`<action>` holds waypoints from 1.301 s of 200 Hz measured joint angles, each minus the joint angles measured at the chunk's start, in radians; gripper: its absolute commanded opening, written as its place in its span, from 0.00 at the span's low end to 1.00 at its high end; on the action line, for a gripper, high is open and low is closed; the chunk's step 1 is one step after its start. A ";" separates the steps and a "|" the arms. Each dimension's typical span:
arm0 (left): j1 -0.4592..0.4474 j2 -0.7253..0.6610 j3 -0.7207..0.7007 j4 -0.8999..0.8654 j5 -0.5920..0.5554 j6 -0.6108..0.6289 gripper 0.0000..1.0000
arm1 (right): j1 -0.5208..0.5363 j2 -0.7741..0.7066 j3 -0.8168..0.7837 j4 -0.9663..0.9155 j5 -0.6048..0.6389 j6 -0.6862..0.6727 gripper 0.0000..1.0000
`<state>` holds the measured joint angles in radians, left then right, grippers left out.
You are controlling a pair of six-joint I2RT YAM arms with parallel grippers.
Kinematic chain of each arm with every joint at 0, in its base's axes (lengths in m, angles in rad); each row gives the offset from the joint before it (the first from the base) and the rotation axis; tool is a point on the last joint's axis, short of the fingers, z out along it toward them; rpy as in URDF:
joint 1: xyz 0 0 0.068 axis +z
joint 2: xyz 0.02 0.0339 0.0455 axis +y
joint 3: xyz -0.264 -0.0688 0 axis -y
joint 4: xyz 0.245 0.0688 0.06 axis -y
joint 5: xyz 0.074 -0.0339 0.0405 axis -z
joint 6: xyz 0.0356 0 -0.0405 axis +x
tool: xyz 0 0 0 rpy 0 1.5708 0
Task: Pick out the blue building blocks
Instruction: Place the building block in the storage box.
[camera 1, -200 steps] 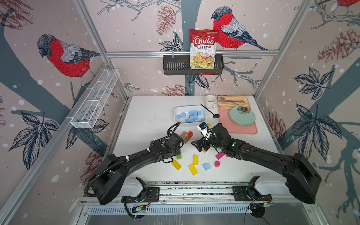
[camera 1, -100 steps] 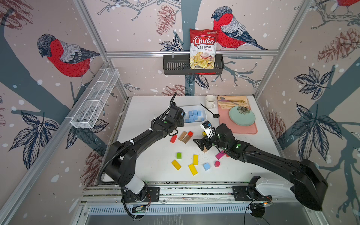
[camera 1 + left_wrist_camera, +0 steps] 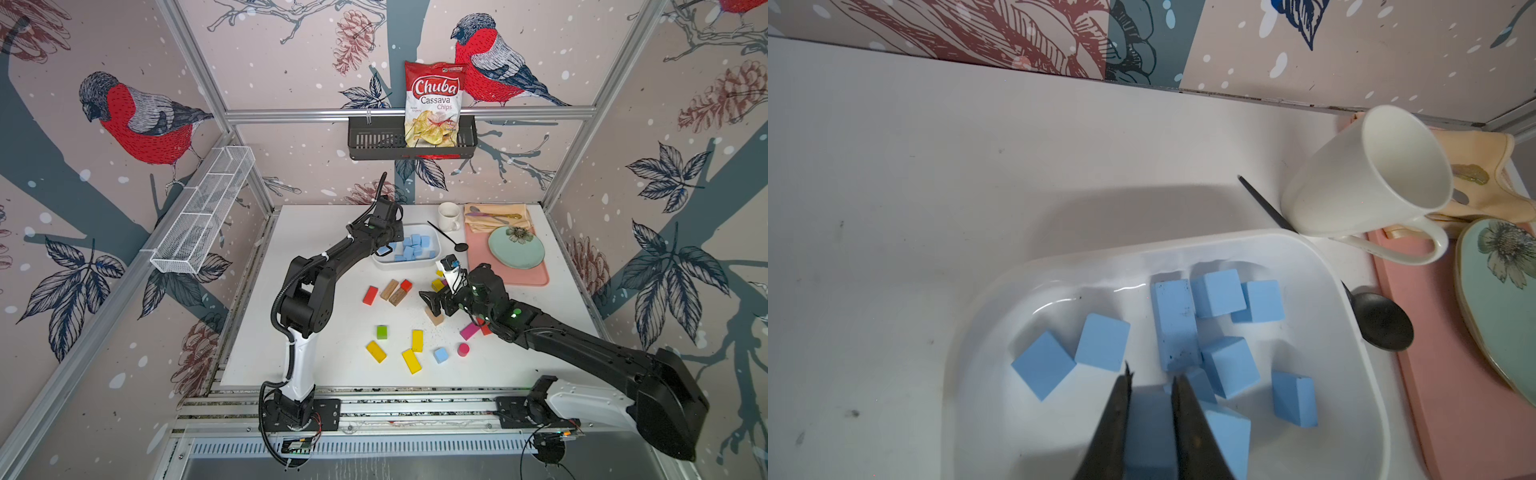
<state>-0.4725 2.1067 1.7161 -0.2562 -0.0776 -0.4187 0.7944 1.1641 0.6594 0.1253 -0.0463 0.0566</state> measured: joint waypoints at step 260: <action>0.024 0.330 0.336 -0.092 0.183 -0.001 0.44 | -0.008 -0.008 -0.013 -0.007 0.023 0.022 0.99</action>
<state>-0.4488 2.4363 2.0521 -0.3481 0.1051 -0.4194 0.7868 1.1561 0.6464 0.1184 -0.0238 0.0788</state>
